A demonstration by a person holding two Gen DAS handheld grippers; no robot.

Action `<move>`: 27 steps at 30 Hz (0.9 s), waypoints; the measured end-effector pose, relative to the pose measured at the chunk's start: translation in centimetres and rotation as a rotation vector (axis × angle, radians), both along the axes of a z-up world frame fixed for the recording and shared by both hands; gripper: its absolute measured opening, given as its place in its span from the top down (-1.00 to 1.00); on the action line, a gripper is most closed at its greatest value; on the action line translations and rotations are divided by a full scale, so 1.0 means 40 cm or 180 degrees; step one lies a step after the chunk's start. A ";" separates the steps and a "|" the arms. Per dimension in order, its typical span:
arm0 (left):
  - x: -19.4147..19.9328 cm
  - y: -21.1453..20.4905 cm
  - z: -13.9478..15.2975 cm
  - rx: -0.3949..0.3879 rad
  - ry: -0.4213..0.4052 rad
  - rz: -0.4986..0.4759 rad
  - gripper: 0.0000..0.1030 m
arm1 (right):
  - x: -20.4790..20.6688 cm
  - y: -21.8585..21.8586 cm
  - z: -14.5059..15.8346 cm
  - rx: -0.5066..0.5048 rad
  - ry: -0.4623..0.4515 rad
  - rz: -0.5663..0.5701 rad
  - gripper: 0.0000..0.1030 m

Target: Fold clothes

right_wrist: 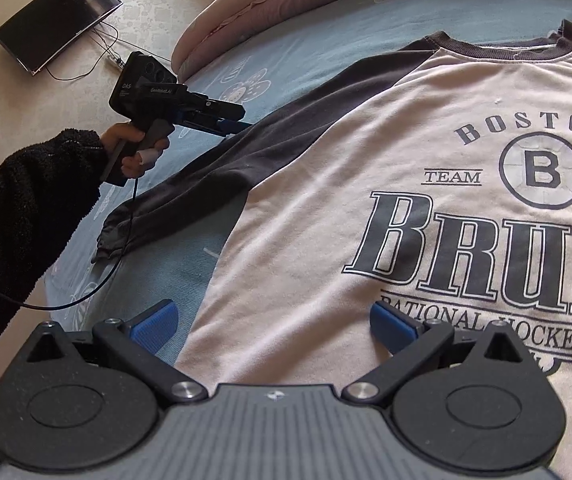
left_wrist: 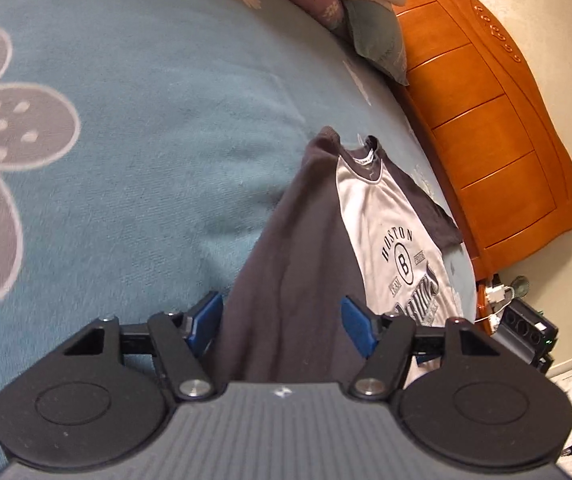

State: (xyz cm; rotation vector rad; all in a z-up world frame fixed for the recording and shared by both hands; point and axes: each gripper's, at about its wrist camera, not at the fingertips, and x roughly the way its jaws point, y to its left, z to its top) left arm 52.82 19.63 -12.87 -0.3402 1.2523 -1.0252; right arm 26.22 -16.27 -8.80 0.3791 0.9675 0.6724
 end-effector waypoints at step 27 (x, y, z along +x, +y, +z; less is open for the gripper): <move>-0.044 -0.060 0.121 0.1287 -0.1322 -0.0194 0.89 | -0.028 0.001 -0.007 -0.0036 -0.0233 0.0034 -1.00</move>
